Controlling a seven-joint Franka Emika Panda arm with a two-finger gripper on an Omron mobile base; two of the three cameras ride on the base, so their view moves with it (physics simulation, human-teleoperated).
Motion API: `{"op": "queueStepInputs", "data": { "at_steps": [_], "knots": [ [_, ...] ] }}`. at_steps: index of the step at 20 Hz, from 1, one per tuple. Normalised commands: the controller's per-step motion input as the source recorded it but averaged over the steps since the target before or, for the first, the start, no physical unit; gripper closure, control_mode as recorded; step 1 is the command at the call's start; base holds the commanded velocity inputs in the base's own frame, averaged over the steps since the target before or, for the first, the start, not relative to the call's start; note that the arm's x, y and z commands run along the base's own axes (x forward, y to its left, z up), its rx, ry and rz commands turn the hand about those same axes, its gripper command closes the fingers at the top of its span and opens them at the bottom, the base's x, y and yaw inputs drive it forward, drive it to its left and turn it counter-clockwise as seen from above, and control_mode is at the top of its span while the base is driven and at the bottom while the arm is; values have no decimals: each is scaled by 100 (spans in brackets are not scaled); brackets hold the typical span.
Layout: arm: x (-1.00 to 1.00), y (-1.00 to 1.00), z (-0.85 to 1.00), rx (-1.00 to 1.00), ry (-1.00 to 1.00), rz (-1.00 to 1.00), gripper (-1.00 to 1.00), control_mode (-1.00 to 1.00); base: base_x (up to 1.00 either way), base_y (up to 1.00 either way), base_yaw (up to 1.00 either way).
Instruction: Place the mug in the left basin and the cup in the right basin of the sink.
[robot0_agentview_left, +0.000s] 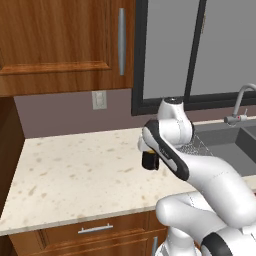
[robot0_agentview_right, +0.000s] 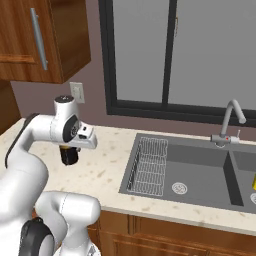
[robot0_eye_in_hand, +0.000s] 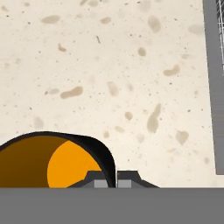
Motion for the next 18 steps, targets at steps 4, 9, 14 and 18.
{"op": "queueStepInputs", "data": {
  "at_steps": [4, 9, 14, 18],
  "knots": [
    [-12, -15, 29, 0, 0, 0, 100, -100, 0, 0, 0],
    [-15, -7, 25, 0, 0, 0, 100, -100, 0, 0, 0],
    [-16, -7, 31, 0, 0, 0, 100, -100, 0, 0, 0],
    [-17, -6, 22, 0, 0, 0, 100, -100, 0, 0, 0]
  ]
}}
